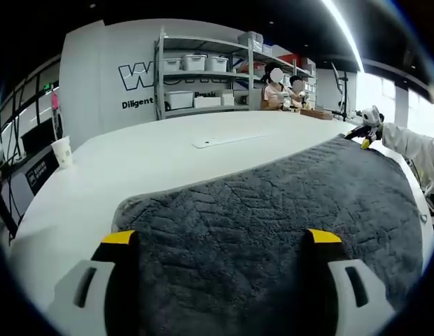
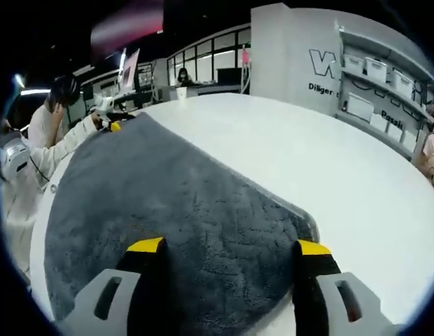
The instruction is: Open the folded towel by lifting each exposed corner and separating the folded layers until the towel lies flat within the target outline without major curled edges
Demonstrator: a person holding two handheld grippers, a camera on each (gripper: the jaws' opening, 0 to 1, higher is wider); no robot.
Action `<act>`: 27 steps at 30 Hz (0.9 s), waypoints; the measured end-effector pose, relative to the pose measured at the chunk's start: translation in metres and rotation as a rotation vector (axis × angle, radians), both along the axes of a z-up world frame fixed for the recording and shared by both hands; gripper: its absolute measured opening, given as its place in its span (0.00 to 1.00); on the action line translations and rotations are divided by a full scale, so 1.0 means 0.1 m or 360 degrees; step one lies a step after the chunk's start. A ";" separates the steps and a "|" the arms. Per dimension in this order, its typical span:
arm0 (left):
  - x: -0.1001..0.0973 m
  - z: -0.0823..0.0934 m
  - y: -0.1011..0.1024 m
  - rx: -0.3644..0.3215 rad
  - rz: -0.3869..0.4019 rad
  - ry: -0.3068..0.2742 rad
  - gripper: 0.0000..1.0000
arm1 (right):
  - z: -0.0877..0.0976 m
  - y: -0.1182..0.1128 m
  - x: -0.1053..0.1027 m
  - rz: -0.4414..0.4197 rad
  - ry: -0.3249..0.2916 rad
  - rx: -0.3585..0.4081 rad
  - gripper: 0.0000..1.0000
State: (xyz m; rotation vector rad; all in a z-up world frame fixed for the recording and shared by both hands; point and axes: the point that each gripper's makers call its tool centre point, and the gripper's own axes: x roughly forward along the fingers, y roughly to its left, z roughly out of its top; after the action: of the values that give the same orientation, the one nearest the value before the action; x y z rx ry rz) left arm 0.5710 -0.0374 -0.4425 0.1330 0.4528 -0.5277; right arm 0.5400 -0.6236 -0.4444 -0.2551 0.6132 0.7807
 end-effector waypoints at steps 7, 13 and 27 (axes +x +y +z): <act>0.00 0.01 -0.01 0.0018 -0.0009 0.0012 0.95 | 0.11 -0.02 0.00 -0.0051 -0.0047 -0.0062 0.85; -0.01 0.09 0.02 0.0116 -0.0015 -0.0030 0.99 | 0.23 -0.03 -0.05 -0.0085 -0.0060 -0.0107 0.98; -0.09 0.36 0.00 -0.0145 -0.0018 -0.0043 0.99 | 0.55 0.18 -0.38 -0.0112 -0.0107 -0.0138 0.99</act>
State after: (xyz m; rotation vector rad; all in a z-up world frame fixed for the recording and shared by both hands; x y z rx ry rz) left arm 0.5617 -0.0377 -0.4066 0.0550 0.4009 -0.5563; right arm 0.5017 -0.6054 -0.3891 -0.3362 0.5906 0.6758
